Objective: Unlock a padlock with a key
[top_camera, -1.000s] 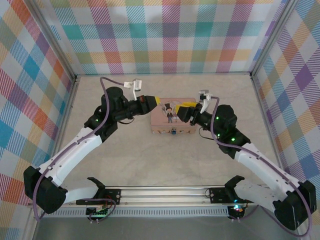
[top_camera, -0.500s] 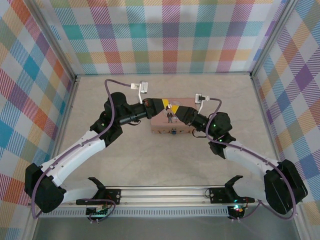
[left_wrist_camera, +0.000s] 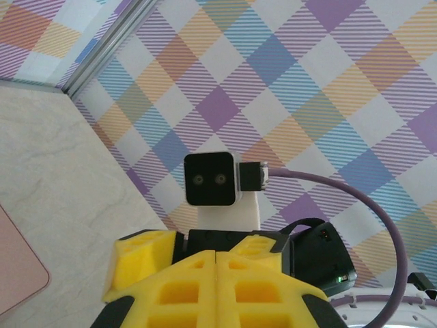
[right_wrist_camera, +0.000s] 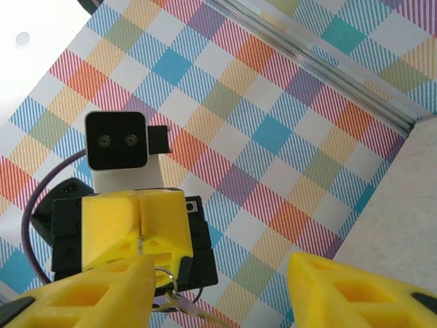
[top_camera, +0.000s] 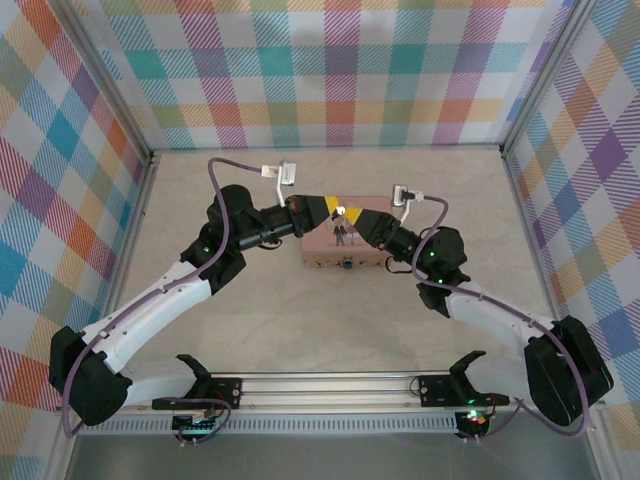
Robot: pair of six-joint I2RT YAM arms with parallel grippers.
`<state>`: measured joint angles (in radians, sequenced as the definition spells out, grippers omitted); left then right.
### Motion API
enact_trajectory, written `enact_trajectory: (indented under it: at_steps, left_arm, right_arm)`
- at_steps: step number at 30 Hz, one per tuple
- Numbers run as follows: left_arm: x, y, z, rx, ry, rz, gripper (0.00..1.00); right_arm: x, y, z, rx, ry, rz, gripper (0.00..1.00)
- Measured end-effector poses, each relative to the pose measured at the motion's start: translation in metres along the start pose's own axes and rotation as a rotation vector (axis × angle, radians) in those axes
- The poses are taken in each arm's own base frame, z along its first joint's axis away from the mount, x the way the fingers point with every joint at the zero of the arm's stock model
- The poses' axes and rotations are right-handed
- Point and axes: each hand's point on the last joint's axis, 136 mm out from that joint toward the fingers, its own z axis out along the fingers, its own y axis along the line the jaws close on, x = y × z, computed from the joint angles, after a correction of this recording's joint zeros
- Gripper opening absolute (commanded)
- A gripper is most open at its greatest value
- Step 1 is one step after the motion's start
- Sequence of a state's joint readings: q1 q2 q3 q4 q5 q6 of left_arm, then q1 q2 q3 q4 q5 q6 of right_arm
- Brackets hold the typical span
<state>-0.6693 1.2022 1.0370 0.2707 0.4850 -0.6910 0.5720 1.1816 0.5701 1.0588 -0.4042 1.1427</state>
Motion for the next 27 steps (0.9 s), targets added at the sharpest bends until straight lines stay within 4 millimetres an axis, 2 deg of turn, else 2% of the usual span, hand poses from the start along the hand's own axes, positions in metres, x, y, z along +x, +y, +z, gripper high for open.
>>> enact_trajectory:
  at_steps: [5,11,19,27]
  left_arm:
    - [0.005,0.004,0.0,-0.014,0.017,-0.011,0.0]
    - [0.006,0.006,0.0,-0.025,0.018,-0.016,0.0]
    - [0.005,0.008,0.0,-0.035,0.01,-0.017,0.0]
    - [0.006,0.017,0.0,-0.064,-0.001,-0.023,0.0]
  right_arm:
    - [-0.005,0.013,-0.002,-0.036,-0.018,-0.021,0.5]
    - [-0.005,0.019,-0.002,-0.058,-0.009,-0.028,0.46]
    - [0.0,0.018,0.008,-0.067,0.033,-0.007,0.33]
    - [0.005,0.018,0.011,-0.07,0.061,0.003,0.37]
